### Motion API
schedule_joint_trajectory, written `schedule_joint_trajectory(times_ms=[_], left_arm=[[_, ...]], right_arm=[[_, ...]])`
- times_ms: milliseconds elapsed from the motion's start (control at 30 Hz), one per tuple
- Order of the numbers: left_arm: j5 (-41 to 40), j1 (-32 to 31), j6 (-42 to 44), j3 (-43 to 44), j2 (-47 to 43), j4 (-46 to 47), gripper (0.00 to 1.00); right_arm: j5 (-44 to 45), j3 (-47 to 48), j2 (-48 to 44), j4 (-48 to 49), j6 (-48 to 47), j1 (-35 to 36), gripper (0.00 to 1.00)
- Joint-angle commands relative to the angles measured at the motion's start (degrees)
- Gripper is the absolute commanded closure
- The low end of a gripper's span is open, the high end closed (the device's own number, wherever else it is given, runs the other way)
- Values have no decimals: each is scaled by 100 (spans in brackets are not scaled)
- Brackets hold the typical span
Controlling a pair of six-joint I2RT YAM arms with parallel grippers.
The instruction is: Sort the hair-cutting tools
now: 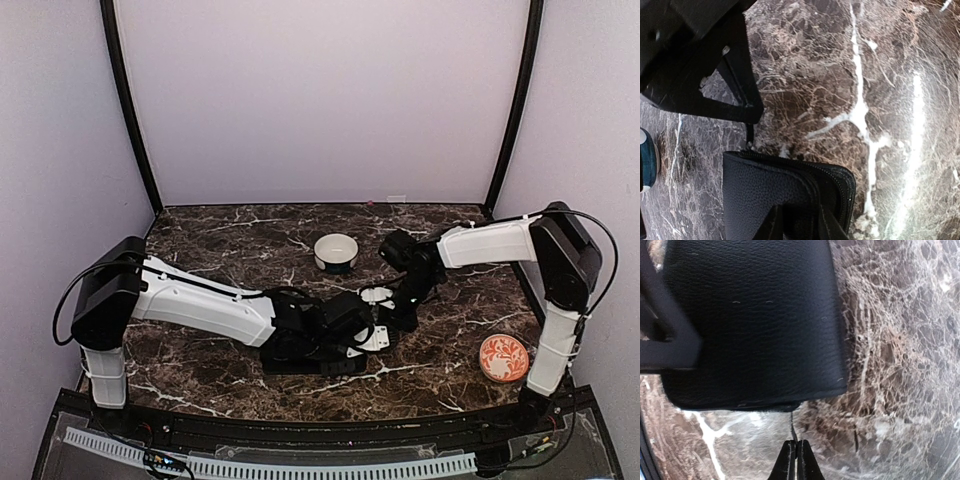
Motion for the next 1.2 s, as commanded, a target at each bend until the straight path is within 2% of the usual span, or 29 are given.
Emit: schedule_joint_trajectory(times_ms=[0,267,500,667,800,967,1167], left_arm=[[-524,189,-230,-216,247,-140,79],[-413,198,-441,-288,257,-123,76],[-737,226,-833,-285,259,-120,74],[-934,226,-1106,-305,206,-48,67],[-1020,217,-1252,-517,-112,65,61],[-615,181,-1191,-1171,-959,267,57],[-507,204,-1099,-1553,-1479,48,53]], right_arm=[[-485,-152,-382,-471,-53,-33,100],[-1088,-530,-463,-522,109,104,100],[-1804,-573,-534,-934,-28,332,100],[-2354,-479,-376,-1280,-265,363,100],[-2122,-474,-317,-1080,-66,301,100],[-1699,-241,-253,-848,221,-295,100],[-953,651,114,-749,313,-656,100]])
